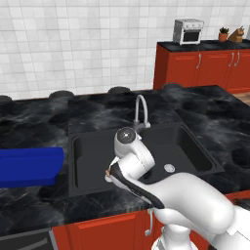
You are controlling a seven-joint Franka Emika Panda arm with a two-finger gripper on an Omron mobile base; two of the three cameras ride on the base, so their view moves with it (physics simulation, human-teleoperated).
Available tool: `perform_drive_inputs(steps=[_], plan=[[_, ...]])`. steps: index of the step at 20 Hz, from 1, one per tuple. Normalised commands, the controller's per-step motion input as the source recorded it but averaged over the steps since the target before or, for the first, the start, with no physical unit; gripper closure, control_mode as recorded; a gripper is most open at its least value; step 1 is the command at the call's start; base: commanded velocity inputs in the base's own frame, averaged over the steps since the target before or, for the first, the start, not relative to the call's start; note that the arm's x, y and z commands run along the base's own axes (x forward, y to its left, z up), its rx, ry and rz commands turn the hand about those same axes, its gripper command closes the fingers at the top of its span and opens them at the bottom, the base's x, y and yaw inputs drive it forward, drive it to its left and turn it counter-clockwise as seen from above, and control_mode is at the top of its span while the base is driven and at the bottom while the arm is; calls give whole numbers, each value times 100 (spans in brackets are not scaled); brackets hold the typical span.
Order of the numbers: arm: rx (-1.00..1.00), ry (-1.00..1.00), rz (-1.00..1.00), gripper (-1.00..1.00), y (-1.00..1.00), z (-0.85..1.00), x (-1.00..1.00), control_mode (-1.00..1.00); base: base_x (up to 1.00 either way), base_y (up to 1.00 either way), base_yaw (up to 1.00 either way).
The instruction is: Pick up all produce items and place them in the sink. Turn on the sink faucet to wash them. Then turn the sink off and put them in the tray.
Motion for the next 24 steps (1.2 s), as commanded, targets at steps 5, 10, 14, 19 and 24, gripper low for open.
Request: perform_drive_inputs(steps=[5,10,14,19,24], plan=[[3,2,-16,-100,1,-21,19,-100,0,0,0],[4,4,-15,-100,1,-20,20,-100,0,0,0],[6,6,-11,-100,0,-17,12,-100,0,0,0],[8,6,-7,-100,0,-17,12,-100,0,0,0],[7,7,-6,-100,0,-20,13,-100,0,0,0]])
